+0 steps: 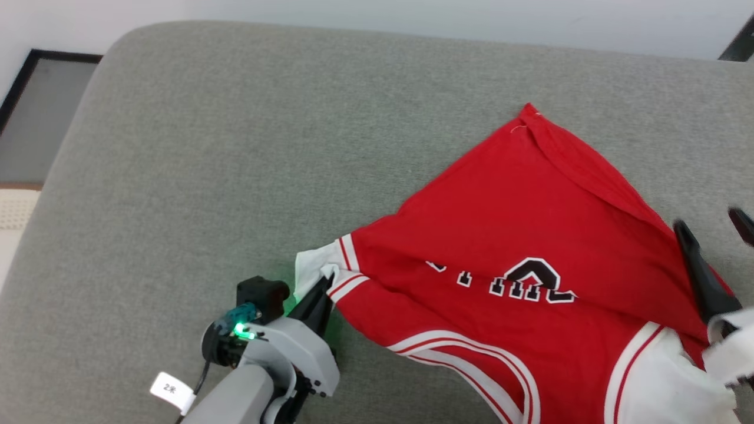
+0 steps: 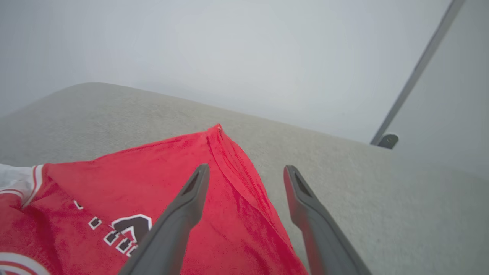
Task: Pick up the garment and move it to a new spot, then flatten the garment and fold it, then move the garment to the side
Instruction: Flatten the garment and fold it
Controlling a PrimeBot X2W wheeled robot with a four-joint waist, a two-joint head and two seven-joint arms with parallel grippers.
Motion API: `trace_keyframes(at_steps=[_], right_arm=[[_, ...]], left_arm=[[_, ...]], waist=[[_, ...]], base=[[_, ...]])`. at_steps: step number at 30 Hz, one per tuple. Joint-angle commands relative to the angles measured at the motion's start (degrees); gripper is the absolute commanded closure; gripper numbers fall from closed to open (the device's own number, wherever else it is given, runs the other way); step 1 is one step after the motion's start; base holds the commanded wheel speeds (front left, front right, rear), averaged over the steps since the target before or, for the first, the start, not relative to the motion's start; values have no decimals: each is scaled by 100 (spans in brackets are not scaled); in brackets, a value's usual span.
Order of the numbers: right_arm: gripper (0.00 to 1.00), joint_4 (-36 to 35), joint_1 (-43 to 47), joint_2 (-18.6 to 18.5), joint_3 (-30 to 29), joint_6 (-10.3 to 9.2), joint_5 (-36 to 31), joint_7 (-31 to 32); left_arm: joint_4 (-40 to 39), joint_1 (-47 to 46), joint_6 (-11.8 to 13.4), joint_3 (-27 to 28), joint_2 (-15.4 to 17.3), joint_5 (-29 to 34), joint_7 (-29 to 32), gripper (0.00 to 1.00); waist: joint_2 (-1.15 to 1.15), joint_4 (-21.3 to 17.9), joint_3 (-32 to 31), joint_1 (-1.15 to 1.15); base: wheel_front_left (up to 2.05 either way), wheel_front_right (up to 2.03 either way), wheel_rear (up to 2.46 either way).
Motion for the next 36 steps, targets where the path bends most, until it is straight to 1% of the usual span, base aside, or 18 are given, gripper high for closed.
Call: trace_keyframes(at_steps=[1, 5, 8, 9, 12, 17, 22, 24, 28, 32, 36], right_arm=[[0, 22, -152, -63, 102, -5, -54, -72], [0, 356, -718, -279, 536, -5, -9, -57], [0, 764, -1236, -509, 849, -6, 96, 209], [0, 973, -1428, -511, 921, -6, 233, 376], [0, 1568, -2129, -781, 1297, -7, 466, 908], [0, 2745, -3408, -1016, 2076, -6, 958, 1933], [0, 3932, -4530, -922, 2685, -6, 1280, 2608], [0, 4391, -4859, -851, 2856, -5, 1339, 2792], [0, 5322, -5395, -675, 3017, -6, 1344, 3079], [0, 6141, -5738, -514, 3073, -5, 1227, 3165], [0, 6770, -5914, -335, 3007, -5, 1127, 2998]], left_arm=[[9, -21, -12, -18, -27, 10, 8, 100], [45, -105, -35, -52, -110, 42, 8, 100], [77, -172, -70, -83, -202, 61, 7, 100], [93, -194, -87, -104, -231, 71, 7, 100], [137, -249, -134, -127, -310, 88, 6, 100], [193, -342, -192, -125, -449, 142, 6, 100], [257, -373, -251, -119, -573, 216, 6, 100], [284, -383, -287, -120, -607, 247, 5, 100], [329, -412, -331, -95, -680, 305, 6, 100], [382, -446, -367, -80, -761, 358, 6, 100], [436, -490, -405, -65, -830, 407, 5, 100]], waist=[[0, 71, 32, 0], [0, 244, 72, 0], [0, 392, 104, 0], [0, 441, 111, 0], [0, 587, 143, 0], [0, 784, 201, 0], [0, 960, 273, 0], [0, 1017, 297, 0], [0, 1097, 363, 0], [0, 1158, 428, 0], [0, 1204, 472, 0]], base=[[0, 0, 0], [0, 0, 0], [0, 0, 0], [0, 0, 0], [0, 0, 0], [0, 0, 0], [0, 0, 0], [0, 0, 0], [0, 0, 0], [0, 0, 0], [0, 0, 0]])
